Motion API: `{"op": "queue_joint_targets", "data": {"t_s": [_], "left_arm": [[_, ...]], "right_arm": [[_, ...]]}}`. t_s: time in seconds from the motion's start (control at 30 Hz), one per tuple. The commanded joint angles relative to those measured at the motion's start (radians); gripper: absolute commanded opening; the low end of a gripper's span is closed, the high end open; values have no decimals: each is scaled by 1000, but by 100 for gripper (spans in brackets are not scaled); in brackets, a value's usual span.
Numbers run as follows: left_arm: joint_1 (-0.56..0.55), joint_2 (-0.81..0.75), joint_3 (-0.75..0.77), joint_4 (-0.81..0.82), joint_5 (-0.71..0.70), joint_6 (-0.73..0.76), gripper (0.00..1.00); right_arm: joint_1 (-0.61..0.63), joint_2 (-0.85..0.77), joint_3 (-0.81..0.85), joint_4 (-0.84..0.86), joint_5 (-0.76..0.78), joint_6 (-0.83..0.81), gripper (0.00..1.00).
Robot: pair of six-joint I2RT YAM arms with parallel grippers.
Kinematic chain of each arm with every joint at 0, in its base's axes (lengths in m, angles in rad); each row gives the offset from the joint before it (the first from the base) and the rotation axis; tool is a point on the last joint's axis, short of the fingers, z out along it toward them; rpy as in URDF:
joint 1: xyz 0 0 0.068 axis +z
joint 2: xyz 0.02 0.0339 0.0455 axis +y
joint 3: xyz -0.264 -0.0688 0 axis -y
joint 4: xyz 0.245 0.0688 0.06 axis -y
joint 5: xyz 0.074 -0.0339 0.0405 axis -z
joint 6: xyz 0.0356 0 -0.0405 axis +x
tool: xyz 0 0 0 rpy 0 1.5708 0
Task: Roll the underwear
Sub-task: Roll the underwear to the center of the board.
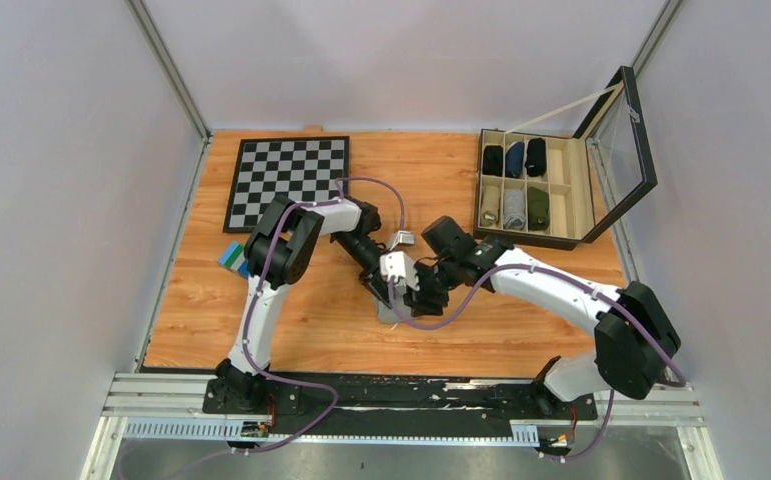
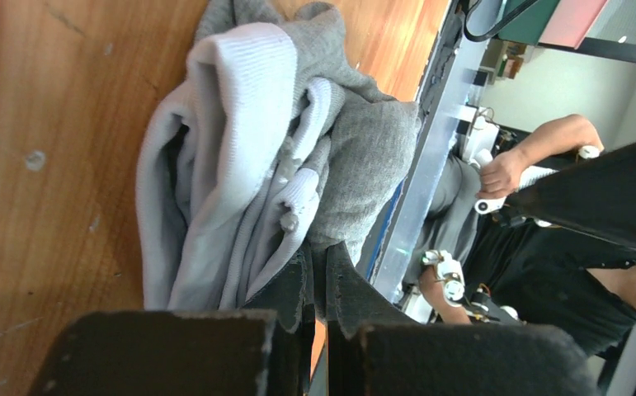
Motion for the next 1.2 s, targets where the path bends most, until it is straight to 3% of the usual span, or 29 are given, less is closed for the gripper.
{"op": "queue_joint_targets", "data": {"t_s": [0.0,0.47,0.67,0.7,0.77,0.9,1.03,1.17], "left_arm": [[9,75,36,10,-123,102,0],[11,95,63,-38,-118,131,0],[15,101,73,-52,-113,139,0],[16,102,78,-60,-113,141,0],[24,103,91,-68,-114,142,0],[59,79,138,-96,-128,150,14],[123,-15,233,-165,-155,194,25],[203,-193,221,-96,-217,173,32]], "right_arm": [[84,52,-28,33,23,-143,46],[180,163,-117,220,250,-231,50],[254,191,-225,397,412,-228,50],[273,199,-237,420,446,-228,46],[289,211,-237,419,461,-242,28],[288,243,-202,381,445,-270,5],[240,229,-128,225,300,-271,1],[147,257,51,-29,46,-215,1]]}}
